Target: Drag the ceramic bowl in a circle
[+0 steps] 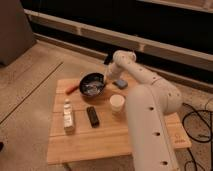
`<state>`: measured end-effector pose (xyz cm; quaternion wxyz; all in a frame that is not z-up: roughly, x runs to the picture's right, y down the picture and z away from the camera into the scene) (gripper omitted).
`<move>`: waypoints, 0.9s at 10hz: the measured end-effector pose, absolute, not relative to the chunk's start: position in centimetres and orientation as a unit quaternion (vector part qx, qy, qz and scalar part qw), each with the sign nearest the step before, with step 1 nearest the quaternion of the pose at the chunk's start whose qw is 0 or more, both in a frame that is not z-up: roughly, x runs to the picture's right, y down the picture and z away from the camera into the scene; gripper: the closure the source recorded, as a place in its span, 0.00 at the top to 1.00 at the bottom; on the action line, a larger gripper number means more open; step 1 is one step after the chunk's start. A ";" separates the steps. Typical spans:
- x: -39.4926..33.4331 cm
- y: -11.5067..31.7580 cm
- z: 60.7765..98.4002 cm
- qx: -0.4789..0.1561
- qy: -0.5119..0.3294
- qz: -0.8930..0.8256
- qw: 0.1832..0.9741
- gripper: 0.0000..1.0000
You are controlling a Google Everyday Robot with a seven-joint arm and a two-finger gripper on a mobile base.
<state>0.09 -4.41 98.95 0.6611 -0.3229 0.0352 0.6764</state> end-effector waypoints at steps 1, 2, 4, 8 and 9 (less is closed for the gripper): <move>0.1 -4.2 99.0 -0.325 0.038 0.675 0.661 0.44; 0.2 -4.1 99.1 -0.326 0.041 0.675 0.660 0.55; 0.4 -4.0 99.4 -0.328 0.045 0.677 0.657 0.77; -0.3 -5.3 98.8 -0.344 0.004 0.685 0.642 0.80; -0.6 -6.5 98.1 -0.346 -0.025 0.686 0.639 0.80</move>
